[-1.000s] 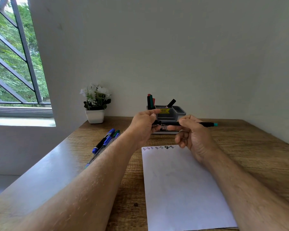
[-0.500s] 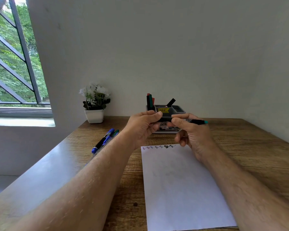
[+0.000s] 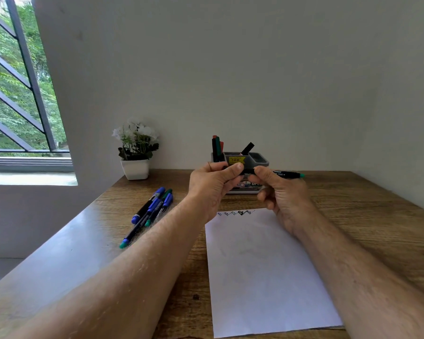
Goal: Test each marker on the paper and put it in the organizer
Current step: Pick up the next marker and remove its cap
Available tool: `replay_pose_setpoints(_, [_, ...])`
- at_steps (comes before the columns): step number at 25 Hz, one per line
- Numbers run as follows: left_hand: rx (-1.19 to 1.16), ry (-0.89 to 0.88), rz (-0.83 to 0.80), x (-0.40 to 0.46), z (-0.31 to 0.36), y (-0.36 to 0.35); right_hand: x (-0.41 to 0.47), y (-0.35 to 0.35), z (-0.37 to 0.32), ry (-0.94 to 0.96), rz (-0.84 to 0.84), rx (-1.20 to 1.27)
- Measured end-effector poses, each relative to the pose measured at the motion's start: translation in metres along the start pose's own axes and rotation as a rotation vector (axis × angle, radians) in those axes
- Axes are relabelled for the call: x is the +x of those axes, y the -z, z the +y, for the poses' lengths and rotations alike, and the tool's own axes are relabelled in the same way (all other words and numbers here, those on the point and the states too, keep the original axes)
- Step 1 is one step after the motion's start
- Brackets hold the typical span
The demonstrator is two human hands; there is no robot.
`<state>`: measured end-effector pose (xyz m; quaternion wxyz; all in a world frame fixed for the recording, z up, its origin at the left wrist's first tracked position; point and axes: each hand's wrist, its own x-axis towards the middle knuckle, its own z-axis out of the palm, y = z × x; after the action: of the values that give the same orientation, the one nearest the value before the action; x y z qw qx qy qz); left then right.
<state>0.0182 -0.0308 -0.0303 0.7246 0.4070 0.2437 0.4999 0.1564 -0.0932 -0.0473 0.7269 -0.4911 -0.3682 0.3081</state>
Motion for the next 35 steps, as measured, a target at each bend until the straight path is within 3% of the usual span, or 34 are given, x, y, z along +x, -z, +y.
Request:
replay_pose_setpoints(10, [-0.053, -0.224, 0.002, -0.003, -0.011, -0.013, -0.004, -0.008, -0.009, -0.137, -0.023, 0.211])
replay_pose_setpoints(14, [-0.008, -0.41, -0.013, 0.002, 0.001, -0.015, -0.006, -0.009, -0.008, -0.187, -0.094, 0.084])
replay_pose_setpoints(18, [0.224, -0.651, 0.032, 0.017, 0.022, -0.022, -0.005, -0.008, -0.002, -0.207, -0.103, -0.046])
replay_pose_setpoints(22, [0.479, -0.774, 0.068, 0.037, 0.029, -0.044, -0.002, -0.008, 0.004, -0.215, -0.098, -0.18])
replay_pose_setpoints(35, [1.28, -0.624, 0.058, 0.115, 0.01, -0.097, -0.001, -0.01, 0.001, -0.305, -0.101, -0.239])
